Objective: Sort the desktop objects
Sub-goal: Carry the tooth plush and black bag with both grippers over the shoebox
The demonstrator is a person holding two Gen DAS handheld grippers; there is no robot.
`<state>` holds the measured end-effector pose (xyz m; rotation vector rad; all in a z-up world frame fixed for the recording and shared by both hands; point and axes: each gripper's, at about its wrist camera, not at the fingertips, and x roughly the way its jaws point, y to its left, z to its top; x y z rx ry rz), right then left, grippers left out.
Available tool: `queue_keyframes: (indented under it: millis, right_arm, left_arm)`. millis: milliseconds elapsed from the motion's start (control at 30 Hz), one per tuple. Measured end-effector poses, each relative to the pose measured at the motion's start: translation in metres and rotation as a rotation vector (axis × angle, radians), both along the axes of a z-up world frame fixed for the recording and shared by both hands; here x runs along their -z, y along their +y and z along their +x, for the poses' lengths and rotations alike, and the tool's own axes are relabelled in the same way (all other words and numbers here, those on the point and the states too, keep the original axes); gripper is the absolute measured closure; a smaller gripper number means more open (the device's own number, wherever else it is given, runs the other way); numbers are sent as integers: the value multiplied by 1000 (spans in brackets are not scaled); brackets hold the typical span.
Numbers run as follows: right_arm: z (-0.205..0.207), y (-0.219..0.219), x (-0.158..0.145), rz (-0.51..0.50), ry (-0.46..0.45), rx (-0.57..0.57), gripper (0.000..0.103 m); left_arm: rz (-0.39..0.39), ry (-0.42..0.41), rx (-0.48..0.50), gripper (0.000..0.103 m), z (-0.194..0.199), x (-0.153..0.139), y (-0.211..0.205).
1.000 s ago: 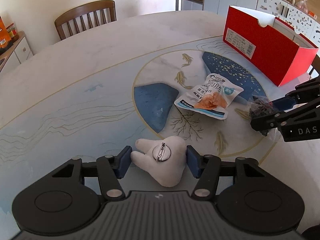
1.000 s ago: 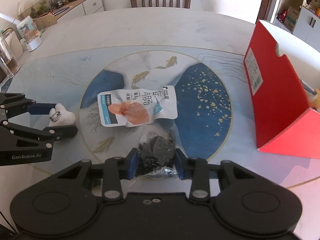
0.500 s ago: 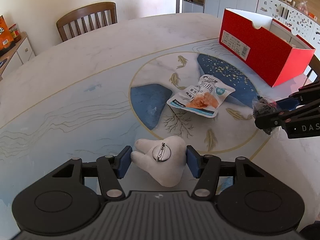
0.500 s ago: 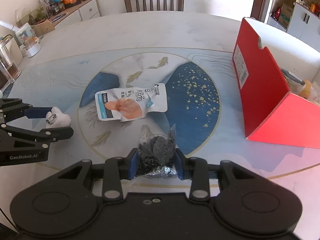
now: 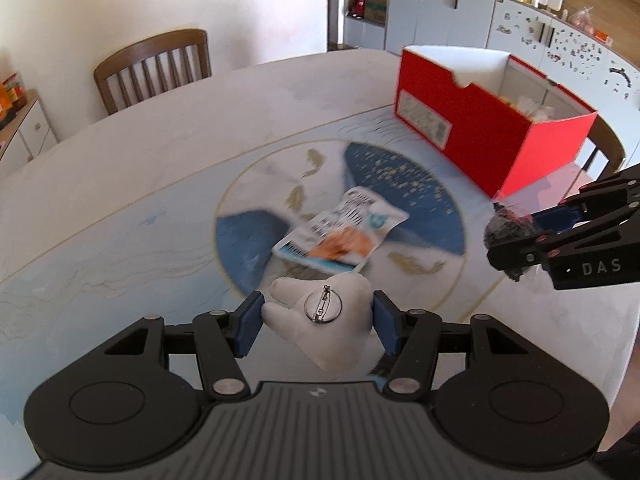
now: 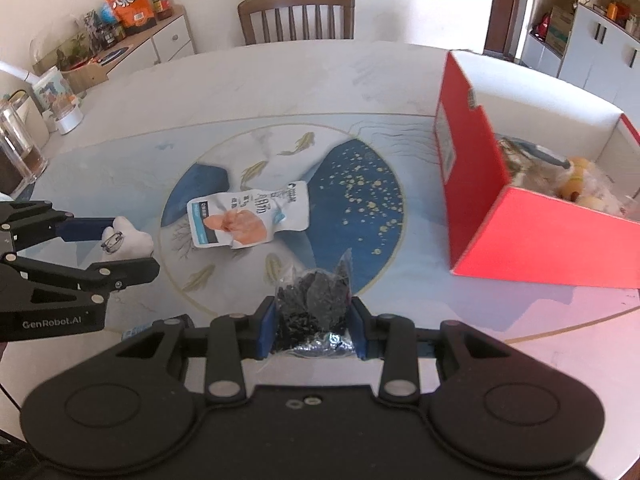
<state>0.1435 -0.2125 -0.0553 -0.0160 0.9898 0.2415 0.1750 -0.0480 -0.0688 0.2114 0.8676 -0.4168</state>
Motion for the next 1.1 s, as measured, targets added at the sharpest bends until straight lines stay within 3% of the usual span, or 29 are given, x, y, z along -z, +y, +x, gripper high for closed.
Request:
queue_keyframes:
  millis: [1100]
  right_arm:
    - [8, -134, -45, 40, -86, 62, 67]
  left_arm:
    - [-25, -106, 150, 46, 7, -63, -157]
